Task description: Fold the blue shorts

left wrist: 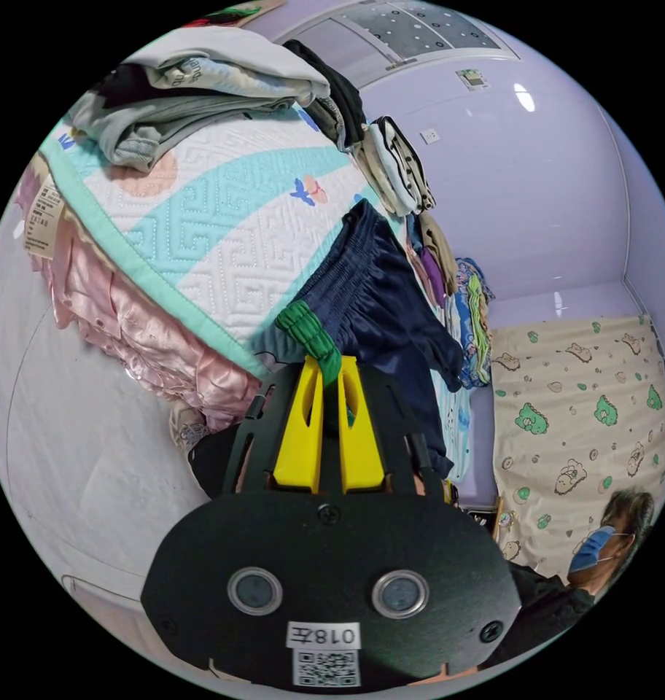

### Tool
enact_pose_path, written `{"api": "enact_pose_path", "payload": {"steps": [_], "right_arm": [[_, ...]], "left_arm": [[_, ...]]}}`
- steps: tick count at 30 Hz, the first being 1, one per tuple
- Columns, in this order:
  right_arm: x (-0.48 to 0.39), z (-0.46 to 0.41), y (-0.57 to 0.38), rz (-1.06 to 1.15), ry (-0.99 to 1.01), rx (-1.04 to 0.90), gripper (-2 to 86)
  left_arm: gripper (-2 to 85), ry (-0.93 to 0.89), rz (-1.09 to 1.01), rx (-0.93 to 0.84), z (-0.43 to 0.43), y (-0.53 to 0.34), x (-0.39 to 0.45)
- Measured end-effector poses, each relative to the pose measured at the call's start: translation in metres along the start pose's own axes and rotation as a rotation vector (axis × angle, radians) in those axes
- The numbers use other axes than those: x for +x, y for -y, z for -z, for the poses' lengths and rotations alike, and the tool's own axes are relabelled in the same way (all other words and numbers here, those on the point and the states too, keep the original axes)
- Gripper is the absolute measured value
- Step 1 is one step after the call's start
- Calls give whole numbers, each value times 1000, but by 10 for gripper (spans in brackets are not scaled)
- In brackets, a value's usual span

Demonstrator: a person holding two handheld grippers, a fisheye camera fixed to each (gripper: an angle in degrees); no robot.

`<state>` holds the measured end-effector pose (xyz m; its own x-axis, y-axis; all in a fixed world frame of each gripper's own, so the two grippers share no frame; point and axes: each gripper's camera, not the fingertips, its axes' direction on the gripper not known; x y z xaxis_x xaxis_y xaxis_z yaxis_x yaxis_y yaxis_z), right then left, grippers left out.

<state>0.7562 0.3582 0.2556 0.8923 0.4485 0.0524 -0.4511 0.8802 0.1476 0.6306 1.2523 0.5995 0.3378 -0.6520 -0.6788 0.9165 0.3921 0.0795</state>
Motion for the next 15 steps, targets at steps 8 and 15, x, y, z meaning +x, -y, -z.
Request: {"api": "enact_pose_path", "payload": {"steps": [8,15], "right_arm": [[2,-3,9,-6,-11,-15,68],[-19,-2,15,73,-73,-27,11]], "left_arm": [[-9,7,0,-2,-6,11,-10],[-8,13,-3,-4,-12,22,-20]]}}
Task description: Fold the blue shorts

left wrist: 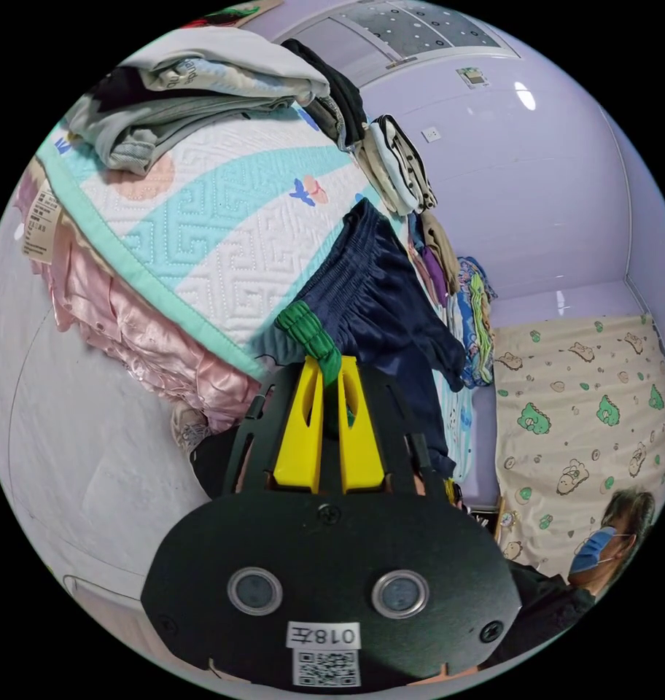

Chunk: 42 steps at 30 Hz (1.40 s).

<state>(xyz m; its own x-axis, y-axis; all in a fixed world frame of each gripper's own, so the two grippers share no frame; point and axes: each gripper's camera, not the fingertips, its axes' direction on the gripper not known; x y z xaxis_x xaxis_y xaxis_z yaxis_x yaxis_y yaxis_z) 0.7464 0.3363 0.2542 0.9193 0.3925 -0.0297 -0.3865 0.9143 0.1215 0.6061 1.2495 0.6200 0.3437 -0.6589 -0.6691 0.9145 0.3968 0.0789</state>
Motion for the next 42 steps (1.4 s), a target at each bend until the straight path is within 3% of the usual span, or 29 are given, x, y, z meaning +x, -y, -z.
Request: {"api": "enact_pose_path", "payload": {"steps": [6,14,18,24,30,37,42], "right_arm": [[-20,-5,20,24,26,-22,-1],[-160,-8,103,219,350,67,-3],[-212,10,129,313,430,127,-4],[-137,-12,129,214,243,21,-3],[-17,-47,94,-66,81,-36,-2],[-48,-72,101,1,29,-57,5],[-89,-99,90,126,-323,-173,53]], "left_arm": [[-8,11,-36,52,-3,14,7],[-8,-342,-41,259,24,93,54],[-8,-396,-106,275,29,128,85],[-8,-316,-169,98,-16,140,71],[-8,-164,-11,-124,-90,103,-12],[22,-159,-16,-170,-114,122,6],[101,-75,-77,-228,-110,136,38]]}}
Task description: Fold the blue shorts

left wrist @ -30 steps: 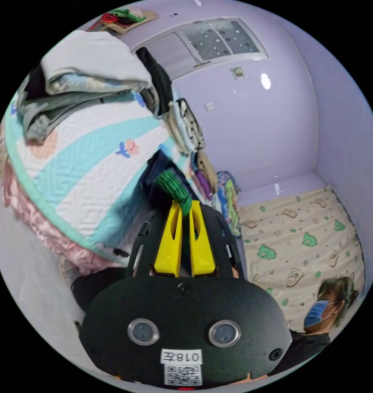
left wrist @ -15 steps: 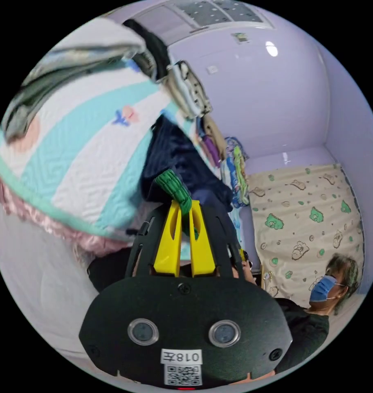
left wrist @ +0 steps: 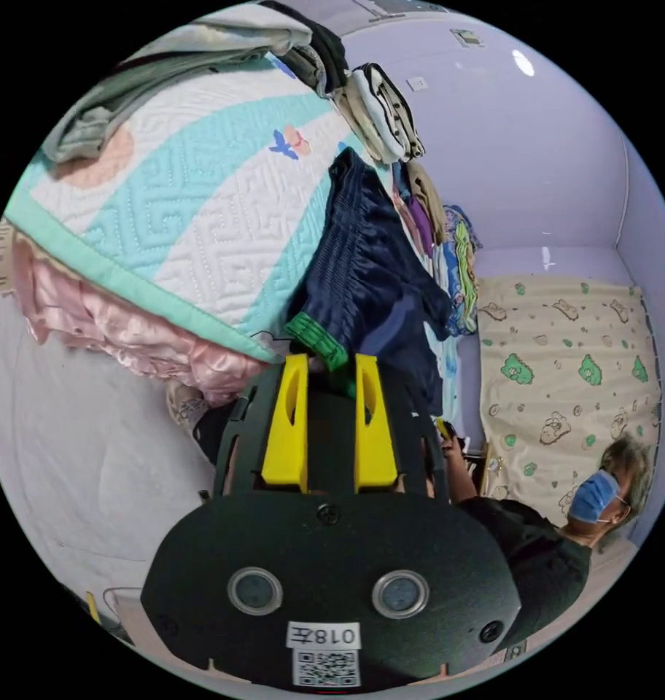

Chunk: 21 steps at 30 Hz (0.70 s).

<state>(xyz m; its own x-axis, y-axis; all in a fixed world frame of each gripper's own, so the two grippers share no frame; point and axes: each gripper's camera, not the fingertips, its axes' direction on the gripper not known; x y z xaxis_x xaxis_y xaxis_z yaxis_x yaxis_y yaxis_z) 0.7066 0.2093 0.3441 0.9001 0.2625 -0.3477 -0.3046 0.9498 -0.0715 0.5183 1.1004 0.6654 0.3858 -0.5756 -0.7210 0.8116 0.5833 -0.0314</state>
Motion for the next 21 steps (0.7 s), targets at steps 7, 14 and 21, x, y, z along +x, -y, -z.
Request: {"api": "enact_pose_path", "payload": {"steps": [7,14,21], "right_arm": [[-91,7,-55,288,-262,177,86],[-212,-52,-48,522,-168,165,73],[-323,-131,-22,740,-179,110,72]], "left_arm": [[117,415,-325,290,53,27,137],[134,550,-806,183,-99,226,322],[135,793,-927,-126,-247,358,393]]}}
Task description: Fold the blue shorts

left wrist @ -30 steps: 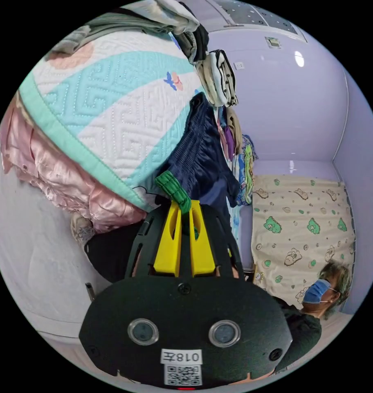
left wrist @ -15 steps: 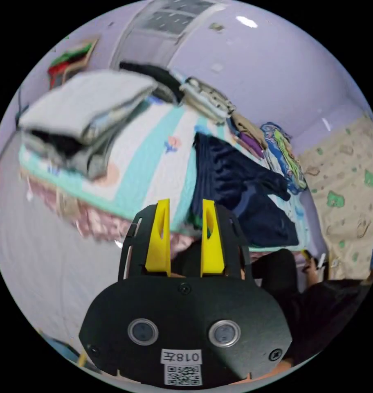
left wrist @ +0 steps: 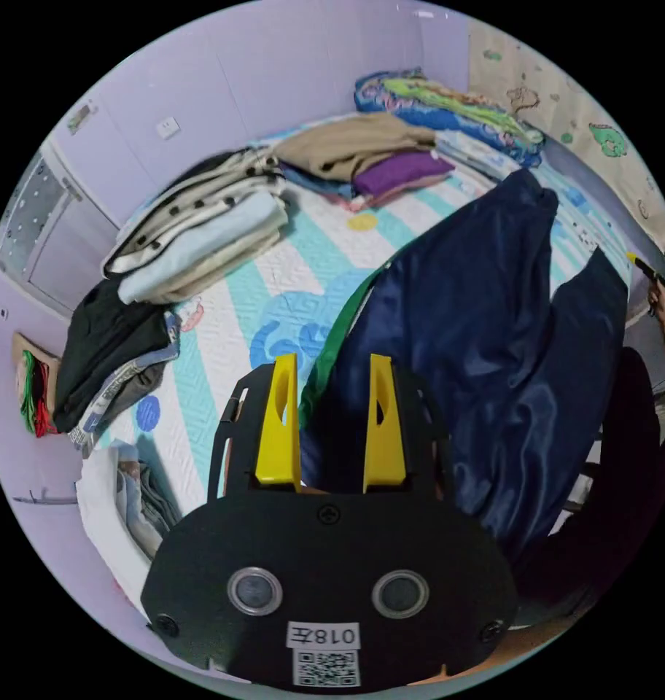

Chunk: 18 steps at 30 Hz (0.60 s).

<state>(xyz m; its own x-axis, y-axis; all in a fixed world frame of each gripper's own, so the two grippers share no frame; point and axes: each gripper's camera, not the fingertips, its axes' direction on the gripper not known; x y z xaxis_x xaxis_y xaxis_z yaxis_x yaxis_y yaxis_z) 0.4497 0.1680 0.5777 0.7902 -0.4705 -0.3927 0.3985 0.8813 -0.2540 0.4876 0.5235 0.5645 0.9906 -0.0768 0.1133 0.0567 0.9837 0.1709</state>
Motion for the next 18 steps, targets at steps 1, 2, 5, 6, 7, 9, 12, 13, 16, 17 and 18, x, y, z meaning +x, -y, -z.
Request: {"api": "enact_pose_path", "payload": {"steps": [1,2,5,6,7,9,12,13,16,17,18], "right_arm": [[-5,-5,7,19,4,2,73],[-17,-14,21,65,5,9,75],[-45,-41,60,188,-22,22,77],[-56,-53,76,238,-32,25,76],[-61,-59,85,263,-40,26,77],[-81,-85,120,371,-109,36,77],[-103,-121,166,530,-240,46,79],[-106,-129,175,555,-267,42,79],[-120,-176,221,673,-369,-25,81],[-126,-197,238,715,-407,-74,81],[-132,-218,253,761,-447,-124,81]], "left_arm": [[133,-14,-9,-62,-15,16,-1],[114,-33,-14,-118,-27,29,0],[35,14,0,-230,-45,49,9],[26,31,-3,-222,-42,51,13],[14,61,-6,-212,-35,55,20],[4,94,7,-187,-19,59,31],[-3,177,14,-127,16,61,49],[-3,210,20,-94,33,60,56],[-4,278,47,-13,70,54,69],[-4,298,57,8,81,51,74],[-4,308,59,17,85,49,77]]}}
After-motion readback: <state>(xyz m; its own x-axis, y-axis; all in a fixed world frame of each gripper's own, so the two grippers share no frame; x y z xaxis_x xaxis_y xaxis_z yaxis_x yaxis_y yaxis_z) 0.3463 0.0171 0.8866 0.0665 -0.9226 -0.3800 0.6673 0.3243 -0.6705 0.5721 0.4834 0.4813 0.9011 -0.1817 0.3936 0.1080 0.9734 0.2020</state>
